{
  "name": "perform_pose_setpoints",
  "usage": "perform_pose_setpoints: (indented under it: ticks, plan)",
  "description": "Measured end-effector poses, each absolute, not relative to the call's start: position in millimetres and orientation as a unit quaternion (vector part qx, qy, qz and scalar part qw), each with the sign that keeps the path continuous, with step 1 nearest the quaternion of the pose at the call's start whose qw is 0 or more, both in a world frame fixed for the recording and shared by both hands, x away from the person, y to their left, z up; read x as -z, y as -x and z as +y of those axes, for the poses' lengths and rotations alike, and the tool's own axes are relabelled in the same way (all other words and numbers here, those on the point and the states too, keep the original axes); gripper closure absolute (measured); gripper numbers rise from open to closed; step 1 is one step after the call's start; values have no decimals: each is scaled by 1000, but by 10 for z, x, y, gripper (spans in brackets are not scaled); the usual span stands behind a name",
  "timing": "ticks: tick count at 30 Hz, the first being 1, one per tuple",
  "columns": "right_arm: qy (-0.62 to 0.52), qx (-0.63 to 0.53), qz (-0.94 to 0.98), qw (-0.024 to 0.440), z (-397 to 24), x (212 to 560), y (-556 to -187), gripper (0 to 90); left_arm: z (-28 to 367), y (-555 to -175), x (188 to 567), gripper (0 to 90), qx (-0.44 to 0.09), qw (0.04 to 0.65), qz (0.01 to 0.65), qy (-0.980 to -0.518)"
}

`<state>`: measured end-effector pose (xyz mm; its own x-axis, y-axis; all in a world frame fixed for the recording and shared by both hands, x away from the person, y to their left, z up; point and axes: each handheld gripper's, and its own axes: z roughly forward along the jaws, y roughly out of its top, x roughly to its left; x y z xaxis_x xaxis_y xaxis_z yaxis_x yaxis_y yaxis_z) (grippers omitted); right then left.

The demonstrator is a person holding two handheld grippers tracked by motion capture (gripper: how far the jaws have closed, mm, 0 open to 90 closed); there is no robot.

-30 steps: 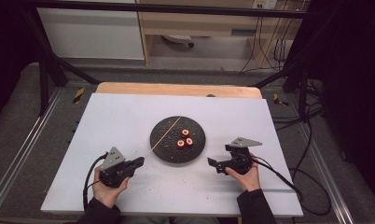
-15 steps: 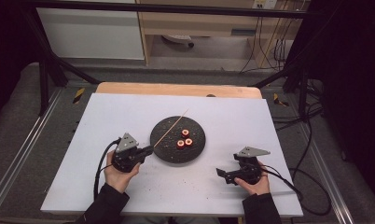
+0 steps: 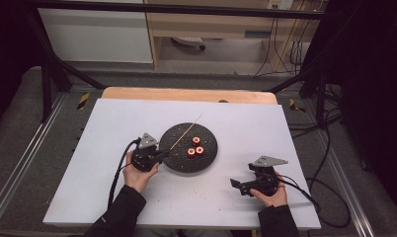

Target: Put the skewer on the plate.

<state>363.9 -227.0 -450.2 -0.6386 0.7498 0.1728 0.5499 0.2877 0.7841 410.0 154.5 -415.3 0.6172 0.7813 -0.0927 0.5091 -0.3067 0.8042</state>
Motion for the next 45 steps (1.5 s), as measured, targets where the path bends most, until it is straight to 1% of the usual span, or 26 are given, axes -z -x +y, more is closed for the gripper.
perform_pose_setpoints:
  ticks: [11, 22, 34, 38, 43, 45]
  plan:
    - [-409, -437, 793, 112, -2275, 4508, -3636, 8, 1422, -4211, 4295, 881, -168, 394, 423, -799]
    - [-412, -437, 793, 107, -2276, 4519, -3639, 11, 1319, -4235, 4371, 880, -168, 366, 435, -805]
    - [-415, -434, 793, 106, -2273, 4523, -3639, 11, 1288, -4219, 4378, 872, -170, 361, 425, -812]
    - [-414, -435, 792, 108, -2272, 4523, -3638, 11, 1321, -4200, 4346, 798, -165, 367, 409, -819]
    - [-414, -435, 792, 109, -2274, 4522, -3640, 10, 1400, -4141, 4268, 658, -172, 373, 384, -827]
    - [-414, -435, 792, 109, -2278, 4517, -3638, 10, 1445, -4120, 4234, 580, -166, 379, 379, -828]
